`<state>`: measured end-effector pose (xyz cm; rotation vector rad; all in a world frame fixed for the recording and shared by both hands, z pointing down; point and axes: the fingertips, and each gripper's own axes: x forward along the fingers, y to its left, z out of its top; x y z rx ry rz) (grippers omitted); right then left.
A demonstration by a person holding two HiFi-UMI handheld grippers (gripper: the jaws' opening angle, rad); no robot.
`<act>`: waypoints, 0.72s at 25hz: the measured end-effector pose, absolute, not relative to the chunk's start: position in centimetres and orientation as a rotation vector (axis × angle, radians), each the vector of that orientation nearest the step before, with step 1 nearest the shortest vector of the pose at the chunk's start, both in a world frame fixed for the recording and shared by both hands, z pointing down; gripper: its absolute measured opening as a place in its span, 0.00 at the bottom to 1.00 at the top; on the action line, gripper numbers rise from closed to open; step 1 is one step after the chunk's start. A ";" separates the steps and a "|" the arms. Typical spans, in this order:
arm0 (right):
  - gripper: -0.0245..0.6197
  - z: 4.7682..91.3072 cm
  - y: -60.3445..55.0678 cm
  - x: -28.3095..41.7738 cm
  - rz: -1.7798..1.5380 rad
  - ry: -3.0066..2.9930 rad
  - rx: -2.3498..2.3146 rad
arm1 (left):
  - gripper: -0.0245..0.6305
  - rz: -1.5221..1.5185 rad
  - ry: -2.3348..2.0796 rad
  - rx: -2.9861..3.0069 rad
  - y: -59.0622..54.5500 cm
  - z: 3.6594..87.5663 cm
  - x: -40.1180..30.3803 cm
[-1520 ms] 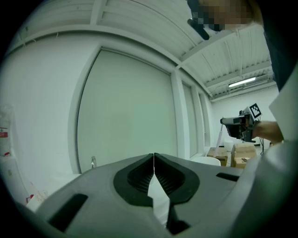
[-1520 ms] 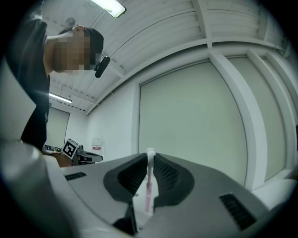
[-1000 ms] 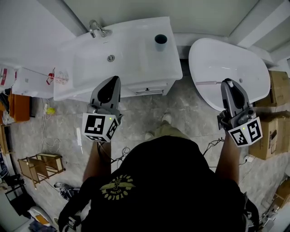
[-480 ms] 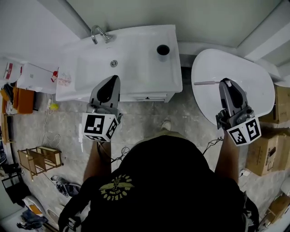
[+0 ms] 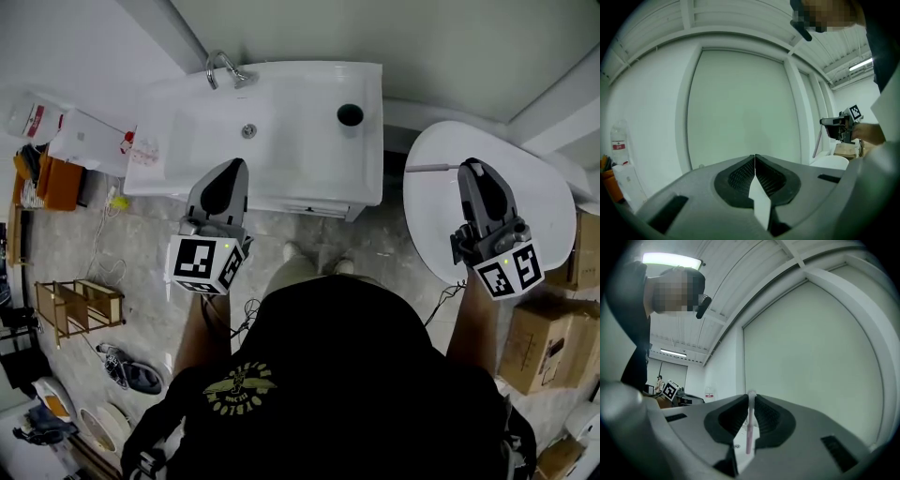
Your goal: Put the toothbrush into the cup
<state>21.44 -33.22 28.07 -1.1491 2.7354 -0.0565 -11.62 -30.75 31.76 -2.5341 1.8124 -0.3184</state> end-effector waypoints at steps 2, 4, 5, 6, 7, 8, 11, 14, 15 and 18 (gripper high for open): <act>0.11 28.2 -33.4 21.5 -0.062 2.735 -1.143 | 0.06 -0.313 1.818 -2.524 -30.7 31.5 -11.7; 0.11 28.2 -33.5 21.5 -0.062 2.731 -1.139 | 0.06 -0.314 1.812 -2.521 -30.8 31.5 -11.6; 0.11 28.2 -33.5 21.5 -0.059 2.730 -1.139 | 0.06 -0.314 1.806 -2.522 -30.9 31.5 -11.6; 0.11 28.2 -33.5 21.5 -0.055 2.729 -1.140 | 0.06 -0.313 1.801 -2.524 -30.9 31.4 -11.5; 0.11 28.1 -33.5 21.5 -0.051 2.727 -1.142 | 0.06 -0.311 1.795 -2.526 -31.0 31.4 -11.4; 0.11 28.0 -33.5 21.5 -0.047 2.723 -1.145 | 0.06 -0.308 1.788 -2.528 -31.0 31.3 -11.4; 0.11 27.7 -33.4 21.5 -0.034 2.715 -1.153 | 0.06 -0.299 1.766 -2.533 -31.5 31.1 -11.2; 0.11 27.7 -33.6 21.3 -0.032 2.722 -1.160 | 0.06 -0.288 1.758 -2.542 -32.5 31.2 -11.2; 0.11 27.8 -33.6 21.2 -0.034 2.725 -1.162 | 0.06 -0.284 1.757 -2.547 -32.7 31.3 -11.2; 0.11 27.8 -34.1 21.0 -0.043 2.729 -1.167 | 0.06 -0.280 1.748 -2.553 -33.1 31.2 -11.1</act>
